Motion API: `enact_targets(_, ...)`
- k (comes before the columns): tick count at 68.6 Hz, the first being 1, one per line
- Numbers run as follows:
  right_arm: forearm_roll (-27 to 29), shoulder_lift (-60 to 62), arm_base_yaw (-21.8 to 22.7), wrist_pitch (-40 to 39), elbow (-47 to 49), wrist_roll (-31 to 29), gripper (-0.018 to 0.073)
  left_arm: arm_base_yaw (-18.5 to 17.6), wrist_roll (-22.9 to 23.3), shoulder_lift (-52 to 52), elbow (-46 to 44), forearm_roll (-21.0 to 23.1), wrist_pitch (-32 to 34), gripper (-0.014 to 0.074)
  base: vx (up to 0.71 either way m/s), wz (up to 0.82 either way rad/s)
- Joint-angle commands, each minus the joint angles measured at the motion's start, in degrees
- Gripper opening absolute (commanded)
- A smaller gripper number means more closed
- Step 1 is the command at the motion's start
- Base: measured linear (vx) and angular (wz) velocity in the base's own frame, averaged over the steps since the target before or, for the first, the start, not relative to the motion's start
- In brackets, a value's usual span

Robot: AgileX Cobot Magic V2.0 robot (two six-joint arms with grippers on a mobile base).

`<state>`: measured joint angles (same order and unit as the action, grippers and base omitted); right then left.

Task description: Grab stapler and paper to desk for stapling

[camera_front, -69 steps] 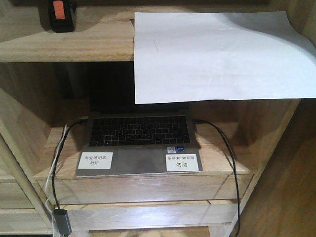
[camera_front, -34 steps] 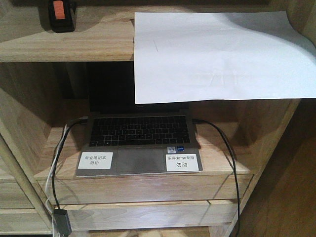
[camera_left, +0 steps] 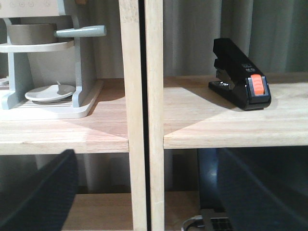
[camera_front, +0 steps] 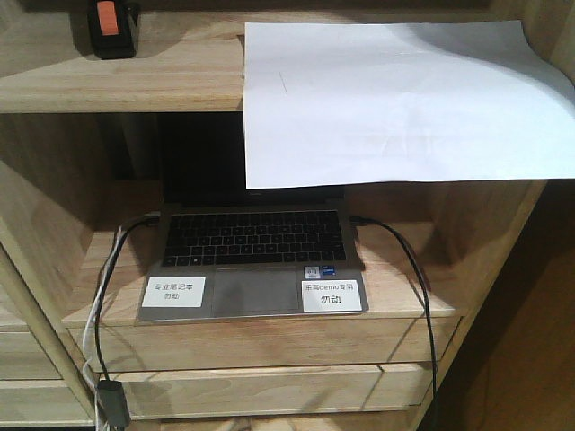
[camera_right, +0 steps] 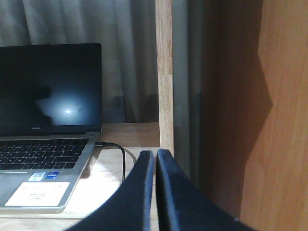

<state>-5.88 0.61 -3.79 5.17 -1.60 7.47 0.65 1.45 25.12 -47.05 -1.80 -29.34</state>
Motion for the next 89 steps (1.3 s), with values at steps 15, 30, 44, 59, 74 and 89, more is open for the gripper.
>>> enact_targets(15,-0.08,0.83,0.36,-4.32,-0.17,-0.12,-0.0009,-2.52,1.32,0.75,-1.57,0.21,0.8,0.0579,0.0,0.0)
enact_targets(30,-0.08,0.83,0.36,-4.32,-0.17,-0.12,-0.0009,-12.1,-1.45,3.58,-1.83,0.21,3.19,0.0579,0.0,0.0)
enact_targets(44,-0.08,0.83,0.36,-4.32,-0.17,-0.12,-0.0009,-19.12,-1.45,11.05,-1.83,1.8,8.17,0.0579,0.0,0.0)
enact_targets(59,-0.08,0.83,0.36,-4.32,-0.17,-0.12,-0.0009,-21.32,-1.45,22.48,-10.02,3.86,9.72,0.0579,0.0,0.0)
enact_targets(74,-0.08,0.83,0.36,-4.32,-0.17,-0.12,-0.0009,-21.32,-1.45,34.43,-24.91,4.69,6.7,0.058,0.0,0.0)
enact_targets(89,-0.08,0.83,0.36,-4.32,-0.17,-0.12,-0.0009,-21.26,-0.09,47.35,-42.64,4.64,2.24,0.0581,0.0,0.0)
